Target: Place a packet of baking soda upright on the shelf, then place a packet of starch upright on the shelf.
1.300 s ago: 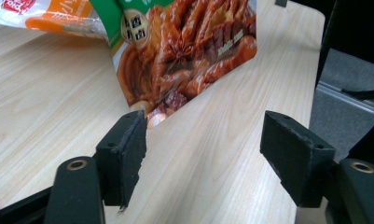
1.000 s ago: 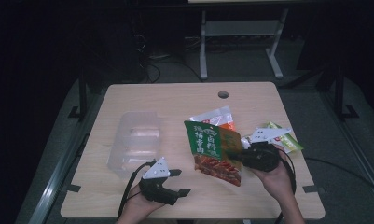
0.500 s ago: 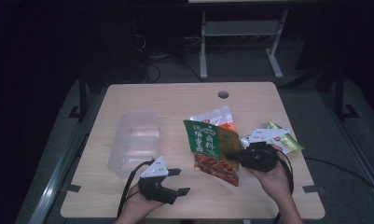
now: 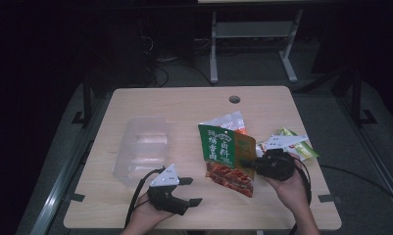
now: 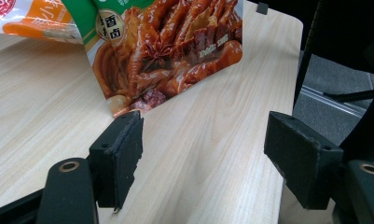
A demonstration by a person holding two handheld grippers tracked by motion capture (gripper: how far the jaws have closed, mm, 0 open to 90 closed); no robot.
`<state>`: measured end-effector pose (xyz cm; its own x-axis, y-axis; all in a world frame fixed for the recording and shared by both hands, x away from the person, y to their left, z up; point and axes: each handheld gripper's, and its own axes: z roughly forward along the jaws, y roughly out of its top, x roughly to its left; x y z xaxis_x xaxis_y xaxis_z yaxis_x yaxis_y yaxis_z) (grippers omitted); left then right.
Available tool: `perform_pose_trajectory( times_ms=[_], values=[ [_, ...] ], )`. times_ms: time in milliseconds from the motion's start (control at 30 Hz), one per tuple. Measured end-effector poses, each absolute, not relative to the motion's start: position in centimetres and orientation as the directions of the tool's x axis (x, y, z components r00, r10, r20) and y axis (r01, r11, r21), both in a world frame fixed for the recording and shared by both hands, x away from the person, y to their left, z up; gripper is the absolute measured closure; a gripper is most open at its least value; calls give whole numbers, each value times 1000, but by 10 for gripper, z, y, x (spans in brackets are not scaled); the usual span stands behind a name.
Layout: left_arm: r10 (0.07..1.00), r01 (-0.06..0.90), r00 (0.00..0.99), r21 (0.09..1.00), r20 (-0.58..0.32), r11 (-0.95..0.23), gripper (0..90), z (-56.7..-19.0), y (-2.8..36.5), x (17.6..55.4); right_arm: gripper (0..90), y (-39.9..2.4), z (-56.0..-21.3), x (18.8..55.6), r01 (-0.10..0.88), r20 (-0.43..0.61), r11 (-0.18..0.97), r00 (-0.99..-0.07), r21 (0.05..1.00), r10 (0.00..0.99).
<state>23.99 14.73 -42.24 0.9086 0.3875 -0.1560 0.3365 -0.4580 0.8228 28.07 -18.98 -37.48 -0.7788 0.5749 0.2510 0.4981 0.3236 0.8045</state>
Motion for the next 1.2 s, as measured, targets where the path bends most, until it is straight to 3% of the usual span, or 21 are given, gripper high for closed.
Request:
perform_pose_trajectory(
  times_ms=[433,700,1200],
  values=[
    [406,337,903,822,-143,-459,279,-421,152,237,899,-186,-371,281,487,241,326,-784,810,572],
    [425,345,893,830,-147,-439,280,-419,157,237,899,-165,-350,277,440,187,367,-810,820,555],
    [412,332,902,822,-133,-462,280,-417,154,228,900,-144,-325,292,439,203,360,-820,823,535]
  ],
)
